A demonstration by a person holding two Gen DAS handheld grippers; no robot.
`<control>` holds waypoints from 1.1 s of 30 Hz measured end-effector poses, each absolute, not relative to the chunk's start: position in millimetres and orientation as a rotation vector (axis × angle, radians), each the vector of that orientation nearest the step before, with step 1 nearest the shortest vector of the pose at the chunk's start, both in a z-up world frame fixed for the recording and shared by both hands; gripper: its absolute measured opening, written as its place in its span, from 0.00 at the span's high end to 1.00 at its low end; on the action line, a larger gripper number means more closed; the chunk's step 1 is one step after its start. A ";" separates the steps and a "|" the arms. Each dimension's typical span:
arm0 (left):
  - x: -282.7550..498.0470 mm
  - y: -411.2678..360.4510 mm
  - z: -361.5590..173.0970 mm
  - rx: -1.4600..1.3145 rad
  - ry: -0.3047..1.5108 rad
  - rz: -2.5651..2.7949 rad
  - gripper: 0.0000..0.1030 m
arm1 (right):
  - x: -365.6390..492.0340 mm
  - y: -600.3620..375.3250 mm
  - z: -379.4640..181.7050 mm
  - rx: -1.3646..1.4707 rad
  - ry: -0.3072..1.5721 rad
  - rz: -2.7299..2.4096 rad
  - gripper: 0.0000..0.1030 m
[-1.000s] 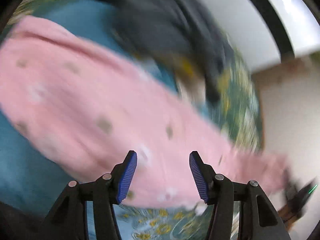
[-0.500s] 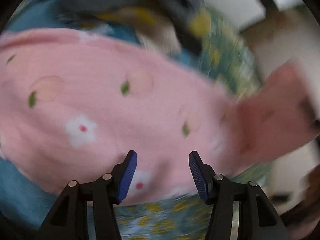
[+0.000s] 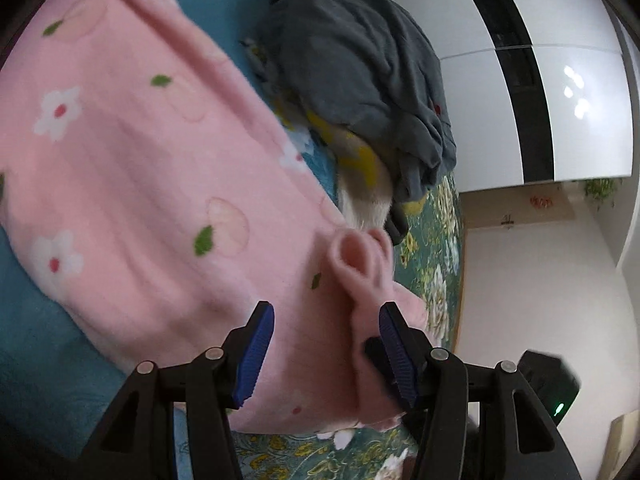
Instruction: Fold clothes
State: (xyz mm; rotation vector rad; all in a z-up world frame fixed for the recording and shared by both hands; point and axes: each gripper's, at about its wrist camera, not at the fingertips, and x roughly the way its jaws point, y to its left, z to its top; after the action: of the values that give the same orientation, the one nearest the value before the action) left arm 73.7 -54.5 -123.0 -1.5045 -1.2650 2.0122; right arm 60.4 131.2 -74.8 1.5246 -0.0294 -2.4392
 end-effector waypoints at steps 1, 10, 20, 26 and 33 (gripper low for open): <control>71.6 -54.0 -125.5 -1.506 -1.281 2.002 0.43 | 62.1 125.0 -78.0 1.527 -0.011 -2.423 0.82; 68.7 -55.8 -130.9 -1.510 -1.307 1.935 0.43 | 78.7 157.2 -59.9 1.447 -0.187 -2.257 0.55; 64.5 -3.4 -121.3 -1.589 -0.953 1.915 0.43 | 90.3 299.2 -68.1 1.595 -0.549 -2.494 0.55; 66.1 -2.2 -127.1 -1.660 -0.916 1.931 0.45 | 97.6 321.8 -84.5 1.655 -0.649 -2.493 0.55; 74.4 18.6 -112.8 -1.608 -0.761 1.916 0.88 | 96.6 337.2 -92.2 1.685 -0.738 -2.497 0.55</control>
State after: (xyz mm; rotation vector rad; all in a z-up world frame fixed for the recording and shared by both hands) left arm 74.4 18.6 -112.8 -1.6082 -0.7607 1.9159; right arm 96.6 337.2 -92.2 1.6853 -0.7383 -2.4968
